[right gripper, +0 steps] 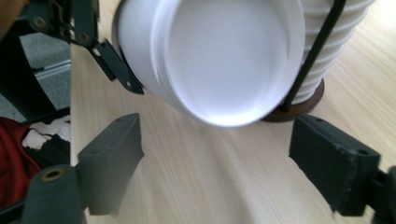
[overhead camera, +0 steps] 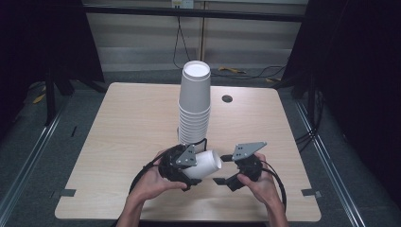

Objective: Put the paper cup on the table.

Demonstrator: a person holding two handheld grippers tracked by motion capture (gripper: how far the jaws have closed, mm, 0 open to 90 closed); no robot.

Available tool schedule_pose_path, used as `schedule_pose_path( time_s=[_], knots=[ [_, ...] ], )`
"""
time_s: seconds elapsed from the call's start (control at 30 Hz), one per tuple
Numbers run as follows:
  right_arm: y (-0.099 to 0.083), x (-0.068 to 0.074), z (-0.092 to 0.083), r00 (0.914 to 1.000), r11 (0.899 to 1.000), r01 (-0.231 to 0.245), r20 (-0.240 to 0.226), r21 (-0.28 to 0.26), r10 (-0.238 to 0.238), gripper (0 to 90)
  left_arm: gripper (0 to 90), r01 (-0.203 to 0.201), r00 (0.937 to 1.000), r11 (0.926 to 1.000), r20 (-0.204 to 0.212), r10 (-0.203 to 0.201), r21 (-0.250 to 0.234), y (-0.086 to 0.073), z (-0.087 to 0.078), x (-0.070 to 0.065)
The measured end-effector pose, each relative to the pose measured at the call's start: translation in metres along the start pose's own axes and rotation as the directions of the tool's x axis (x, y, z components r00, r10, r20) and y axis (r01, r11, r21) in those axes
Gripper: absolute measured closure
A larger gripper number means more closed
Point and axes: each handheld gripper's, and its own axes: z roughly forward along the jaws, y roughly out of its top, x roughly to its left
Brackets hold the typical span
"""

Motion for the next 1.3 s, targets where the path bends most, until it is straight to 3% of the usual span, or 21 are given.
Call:
schedule_pose_path(
  time_s=[0.23,0.43,0.47,0.8,0.9,0.93,1.03,1.07,1.13,1.3],
  knots=[
    [0.004,-0.003,0.008,0.9996,0.995,0.022,-0.02,0.093,-0.021,14.1,15.8,-0.05,0.9987,0.9971,0.003,0.05,0.058,0.009,0.002,-0.001],
    [0.008,-0.004,0.013,0.9989,0.989,0.039,-0.03,0.142,-0.035,14.9,15.8,-0.05,0.9987,0.9926,0.012,0.049,0.11,0.006,0.009,-0.003],
    [0.008,-0.004,0.013,0.9991,0.989,0.038,-0.021,0.143,-0.036,14.8,15.8,-0.048,0.9988,0.9935,0.006,0.048,0.103,0.005,0.01,-0.004],
    [0.012,-0.005,0.017,0.9942,0.979,0.066,-0.096,0.191,-0.048,14.4,15.8,-0.078,0.9965,0.9879,0.039,0.074,0.134,0.007,0.015,-0.008],
    [0.013,-0.006,0.018,0.9901,0.978,0.07,-0.133,0.196,-0.044,15.9,15.9,-0.057,0.9978,0.9913,0.041,0.052,0.119,0.007,0.018,-0.01],
    [0.014,-0.006,0.018,0.99,0.977,0.073,-0.133,0.2,-0.047,15.8,15.9,-0.082,0.9959,0.9873,0.048,0.076,0.136,0.008,0.018,-0.009],
    [0.017,-0.007,0.02,0.9878,0.976,0.078,-0.148,0.203,-0.048,16.3,16.0,-0.099,0.9943,0.9848,0.054,0.093,0.142,0.008,0.019,-0.011],
    [0.018,-0.006,0.021,0.9874,0.976,0.081,-0.15,0.203,-0.051,17.1,15.9,-0.121,0.9919,0.9805,0.057,0.114,0.154,0.009,0.018,-0.011],
    [0.02,-0.005,0.022,0.9851,0.973,0.087,-0.164,0.215,-0.051,18.1,15.9,-0.109,0.993,0.9845,0.061,0.102,0.137,0.009,0.02,-0.012],
    [0.024,-0.005,0.025,0.9791,0.971,0.1,-0.195,0.217,-0.057,18.7,15.9,-0.12,0.9909,0.9822,0.077,0.11,0.144,0.009,0.022,-0.014]
  ],
)
